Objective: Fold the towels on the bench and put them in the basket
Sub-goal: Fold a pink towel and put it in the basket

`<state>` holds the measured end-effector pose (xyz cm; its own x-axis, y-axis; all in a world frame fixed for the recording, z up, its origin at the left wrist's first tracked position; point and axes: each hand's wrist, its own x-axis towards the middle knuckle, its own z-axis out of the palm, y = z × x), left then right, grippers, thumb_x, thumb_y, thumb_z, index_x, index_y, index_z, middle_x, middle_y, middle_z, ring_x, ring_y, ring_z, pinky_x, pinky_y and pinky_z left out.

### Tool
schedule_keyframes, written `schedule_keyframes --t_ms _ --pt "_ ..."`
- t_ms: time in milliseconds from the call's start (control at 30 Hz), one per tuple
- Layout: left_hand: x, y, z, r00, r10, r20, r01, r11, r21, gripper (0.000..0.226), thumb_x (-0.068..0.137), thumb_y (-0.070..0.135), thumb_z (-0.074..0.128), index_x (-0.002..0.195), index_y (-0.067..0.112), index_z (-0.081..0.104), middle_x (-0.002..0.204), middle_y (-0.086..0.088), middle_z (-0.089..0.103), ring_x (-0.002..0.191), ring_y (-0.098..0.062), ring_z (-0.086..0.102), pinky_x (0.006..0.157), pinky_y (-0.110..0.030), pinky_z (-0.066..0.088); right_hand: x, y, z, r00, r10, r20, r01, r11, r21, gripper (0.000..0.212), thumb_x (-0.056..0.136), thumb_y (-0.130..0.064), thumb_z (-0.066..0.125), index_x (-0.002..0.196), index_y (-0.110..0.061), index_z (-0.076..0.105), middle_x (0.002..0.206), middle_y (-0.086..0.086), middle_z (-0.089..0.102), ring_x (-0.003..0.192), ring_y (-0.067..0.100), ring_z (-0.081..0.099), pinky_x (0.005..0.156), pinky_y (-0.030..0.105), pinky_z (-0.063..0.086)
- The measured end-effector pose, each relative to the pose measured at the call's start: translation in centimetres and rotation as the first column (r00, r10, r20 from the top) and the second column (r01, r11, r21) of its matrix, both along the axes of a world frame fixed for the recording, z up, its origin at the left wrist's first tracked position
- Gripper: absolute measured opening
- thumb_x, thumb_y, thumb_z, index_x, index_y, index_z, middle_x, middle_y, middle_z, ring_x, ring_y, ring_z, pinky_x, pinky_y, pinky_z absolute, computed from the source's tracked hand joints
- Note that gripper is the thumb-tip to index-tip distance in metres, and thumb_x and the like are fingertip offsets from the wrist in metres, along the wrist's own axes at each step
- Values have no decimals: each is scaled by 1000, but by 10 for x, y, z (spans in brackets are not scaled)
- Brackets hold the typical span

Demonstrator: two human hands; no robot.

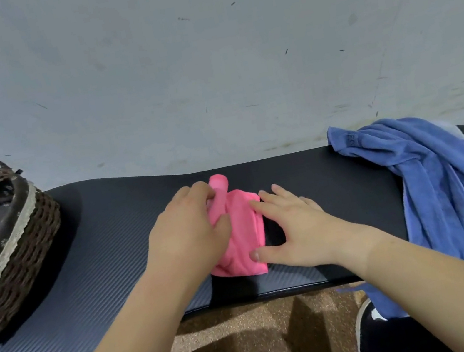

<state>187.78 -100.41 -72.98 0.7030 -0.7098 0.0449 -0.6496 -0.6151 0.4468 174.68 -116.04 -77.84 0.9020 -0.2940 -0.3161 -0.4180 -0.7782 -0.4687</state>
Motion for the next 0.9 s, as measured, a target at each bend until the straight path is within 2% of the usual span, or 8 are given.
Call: schedule_keyframes --t_ms 133,300,367,433,533,667,800,900 --pt "-19 -10 -6 993 -118 -4 117 987 -113 22 86 32 70 106 27 61 91 10 54 80 -10 55 71 -37 51 1 -1 -2 1000 -2 0 2 1000 4 102 81 -75 61 162 -38 11 172 -8 3 157 12 -13 126 53 5" --pt "-15 -12 -15 958 -212 -194 197 976 -93 21 92 14 64 108 26 69 92 10 67 83 -8 60 78 -34 53 -2 -3 1 1000 -5 0 5 1000 22 93 83 -67 64 160 -41 17 172 -4 4 157 16 -11 126 47 5" --pt "-11 -8 -17 959 -256 -122 251 966 -56 28 90 18 68 116 28 69 105 13 64 95 -6 56 86 -30 50 -2 -3 1 1000 -17 9 17 999 39 90 84 -63 65 159 -41 20 172 -1 5 158 17 -10 127 48 6" --pt "-10 -6 -18 953 -303 -24 304 952 30 48 91 27 70 137 29 59 138 13 53 125 -13 46 105 -27 40 -1 -4 2 1000 -26 15 25 998 60 84 85 -56 66 157 -40 25 172 1 6 158 19 -9 127 50 9" --pt "-12 -5 -21 931 -350 -100 360 925 119 62 100 33 58 157 30 34 168 13 19 154 -12 15 124 -29 19 -1 -9 3 999 -45 11 44 994 102 73 91 -40 62 156 -37 30 171 3 7 158 19 -8 127 50 11" --pt "-16 -7 -27 904 -385 -186 418 887 194 63 107 35 42 163 29 14 170 13 -4 157 -7 -6 123 -23 2 1 -15 6 983 -155 103 141 982 128 57 99 -19 51 154 -24 41 167 6 25 158 18 7 127 31 9" --pt "-21 -8 -46 907 -396 -143 419 880 223 64 107 38 40 163 31 11 170 12 -10 156 -9 -13 128 -32 15 3 -13 8 961 -190 203 166 978 128 48 103 -28 53 150 -19 47 153 -3 49 147 13 34 113 17 23" --pt "-25 -10 -51 906 -376 -193 409 897 170 65 106 38 45 163 31 15 170 12 -9 156 -8 -14 128 -35 14 6 -8 8 961 -174 216 152 981 118 49 104 -30 51 152 -20 45 149 -5 53 144 14 40 113 19 28"
